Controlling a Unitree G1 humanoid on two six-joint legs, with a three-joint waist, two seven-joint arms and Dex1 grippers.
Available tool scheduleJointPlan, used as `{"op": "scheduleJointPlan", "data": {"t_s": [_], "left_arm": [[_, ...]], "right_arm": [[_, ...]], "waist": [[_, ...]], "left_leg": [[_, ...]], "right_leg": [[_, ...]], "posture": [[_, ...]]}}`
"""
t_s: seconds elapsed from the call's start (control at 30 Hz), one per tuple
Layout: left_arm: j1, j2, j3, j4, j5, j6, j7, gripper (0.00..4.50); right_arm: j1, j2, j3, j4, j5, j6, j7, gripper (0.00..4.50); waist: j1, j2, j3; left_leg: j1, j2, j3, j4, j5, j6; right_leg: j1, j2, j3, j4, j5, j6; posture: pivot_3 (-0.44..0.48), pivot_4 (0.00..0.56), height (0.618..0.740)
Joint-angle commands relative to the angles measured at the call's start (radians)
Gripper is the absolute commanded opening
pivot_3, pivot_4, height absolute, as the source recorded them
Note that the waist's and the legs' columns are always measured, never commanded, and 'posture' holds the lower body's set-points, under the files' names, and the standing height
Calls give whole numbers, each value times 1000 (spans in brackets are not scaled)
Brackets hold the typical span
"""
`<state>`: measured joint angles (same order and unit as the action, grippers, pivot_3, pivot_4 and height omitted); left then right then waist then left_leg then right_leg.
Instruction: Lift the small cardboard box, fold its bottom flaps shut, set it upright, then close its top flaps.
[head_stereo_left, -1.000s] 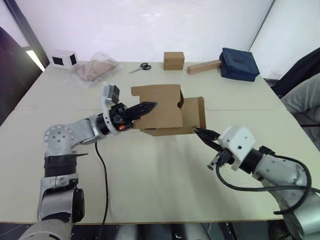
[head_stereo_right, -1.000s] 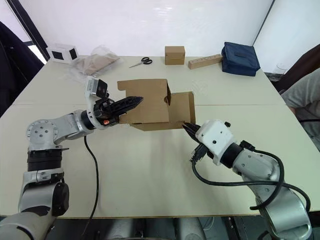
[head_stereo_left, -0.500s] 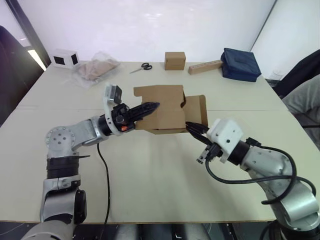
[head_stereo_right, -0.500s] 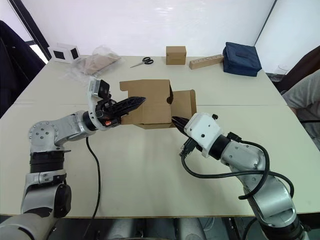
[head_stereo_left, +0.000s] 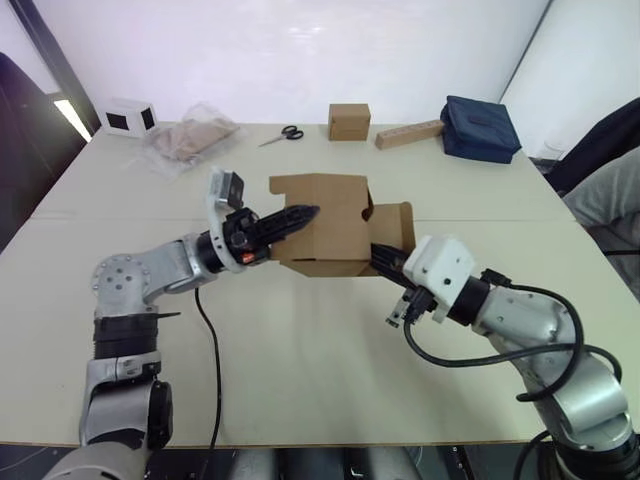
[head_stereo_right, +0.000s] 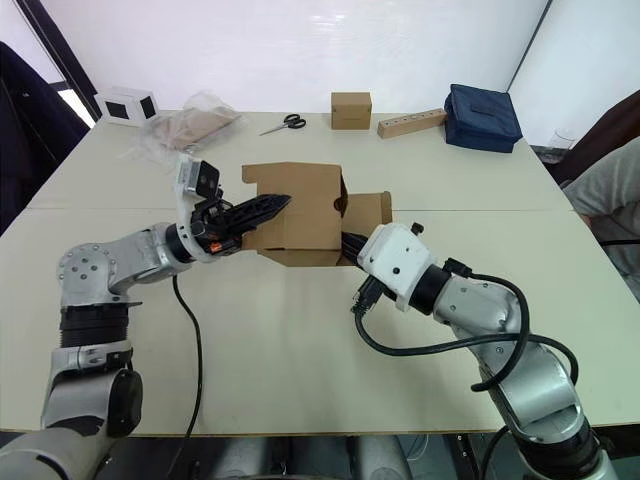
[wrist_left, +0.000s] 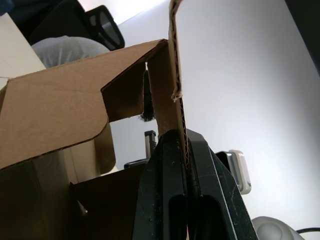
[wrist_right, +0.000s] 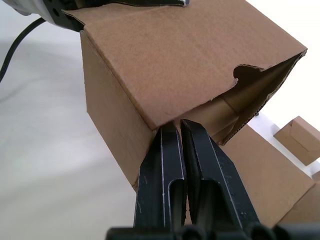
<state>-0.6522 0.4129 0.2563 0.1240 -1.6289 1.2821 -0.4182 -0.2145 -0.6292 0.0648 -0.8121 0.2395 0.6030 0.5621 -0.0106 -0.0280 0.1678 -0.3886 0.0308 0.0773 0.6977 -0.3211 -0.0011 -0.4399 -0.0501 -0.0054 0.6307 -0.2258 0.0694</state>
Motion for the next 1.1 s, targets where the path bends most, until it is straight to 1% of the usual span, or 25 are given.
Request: {"op": "scheduleJointPlan", "data": {"t_s": [0.03, 0.13, 0.2, 0.33, 0.4, 0.5, 0.53, 0.57, 0.6, 0.63, 0.67, 0.7, 0.83, 0.93, 1.0, 1.1], "left_arm": [[-2, 17, 7, -21, -13, 3, -30, 0], [1, 48, 6, -27, 10, 13, -73, 0], [2, 65, 2, -31, 25, 19, -103, 0], [-4, 77, -3, -31, 44, 22, -135, 0], [-9, 79, -4, -29, 51, 24, -146, 0], [-14, 81, -6, -27, 59, 26, -160, 0], [-18, 81, -7, -25, 60, 27, -165, 0], [-21, 80, -8, -24, 62, 28, -169, 0], [-28, 79, -9, -25, 63, 29, -176, 0], [-36, 78, -10, -25, 62, 31, -183, 0], [-43, 76, -12, -23, 63, 30, -189, 0], [-49, 74, -12, -21, 60, 30, -191, 0], [-70, 62, -12, -22, 41, 30, -184, 0], [-80, 48, -9, -23, 27, 29, -169, 0], [-80, 44, -9, -27, 22, 29, -163, 0], [-70, 39, -10, -37, 6, 28, -150, 0]], "right_arm": [[9, -20, -46, -41, 13, -15, 12, 120], [39, -60, -150, -52, 46, 2, 39, 120], [41, -73, -229, -58, 98, 32, 49, 120], [8, -72, -393, -41, 256, 123, 47, 120], [-18, -68, -493, -10, 373, 187, 35, 120], [-25, -73, -565, 11, 484, 247, 18, 120], [-2, -69, -600, 38, 523, 268, 23, 120], [16, -69, -627, 58, 556, 284, 24, 641], [45, -49, -665, 105, 614, 309, 23, 836], [73, -31, -689, 148, 676, 340, 19, 1385], [89, -23, -701, 178, 721, 360, 13, 1700], [96, 1, -710, 211, 783, 379, -7, 2054], [98, 52, -689, 283, 874, 387, -62, 3704], [88, 99, -660, 339, 924, 376, -106, 3704], [79, 128, -652, 365, 1004, 383, -133, 3704], [68, 172, -631, 363, 1168, 374, -177, 3704]], "waist": [[0, 0, 0], [1, 0, 0], [1, 0, 0], [1, 0, 0], [0, 0, 0], [0, 0, 0], [0, 0, 0], [1, 0, 0], [3, 0, 0], [5, 0, 0], [5, -1, 0], [4, -1, 0], [-3, 0, 0], [-3, 0, 0], [-2, 0, 0], [-3, 1, 0]], "left_leg": [[0, 0, 0, 0, 0, 0], [0, 0, 0, 0, 0, 0], [0, 0, 0, 0, 0, 0], [0, 0, 0, 0, 0, 0], [0, 0, 0, 0, 0, 0], [0, 1, 0, 0, 0, 0], [0, 1, 0, 0, 0, 0], [0, 1, 0, 0, 0, 0], [0, 1, 0, 0, 0, 0], [0, 1, 0, 0, 0, 0], [-1, 1, 0, 0, 0, 1], [0, 1, 0, 0, 0, 1], [0, 1, 1, 0, -1, 1], [0, 1, 0, 0, -1, 1], [0, 1, 0, 0, -1, 1], [0, 2, 0, -1, -1, 1]], "right_leg": [[0, 0, 0, 0, 0, 0], [0, 0, 0, 0, 0, 0], [0, 0, 0, 0, 0, 0], [0, 0, 0, 0, 0, 0], [0, 0, 0, 0, 0, 0], [0, 0, 0, 0, 0, 0], [0, 0, 0, 0, 0, 0], [0, 0, 0, 0, 0, 0], [0, 0, 0, -1, 0, 0], [0, 0, 0, -1, 0, 0], [0, 0, 0, -1, 0, 0], [1, 0, 0, -2, 0, 0], [1, -2, 1, -1, 0, 0], [1, 1, 1, -1, 0, 0], [0, 2, 1, 0, 0, 0], [0, 2, 1, 0, 0, 0]], "posture": [[0, 150, 740], [0, 150, 740], [0, 150, 740], [0, 150, 740], [0, 150, 740], [0, 150, 740], [0, 150, 740], [0, 150, 740], [0, 150, 740], [0, 150, 740], [0, 150, 740], [0, 150, 740], [0, 150, 740], [0, 150, 740], [0, 150, 740], [0, 150, 740]]}}
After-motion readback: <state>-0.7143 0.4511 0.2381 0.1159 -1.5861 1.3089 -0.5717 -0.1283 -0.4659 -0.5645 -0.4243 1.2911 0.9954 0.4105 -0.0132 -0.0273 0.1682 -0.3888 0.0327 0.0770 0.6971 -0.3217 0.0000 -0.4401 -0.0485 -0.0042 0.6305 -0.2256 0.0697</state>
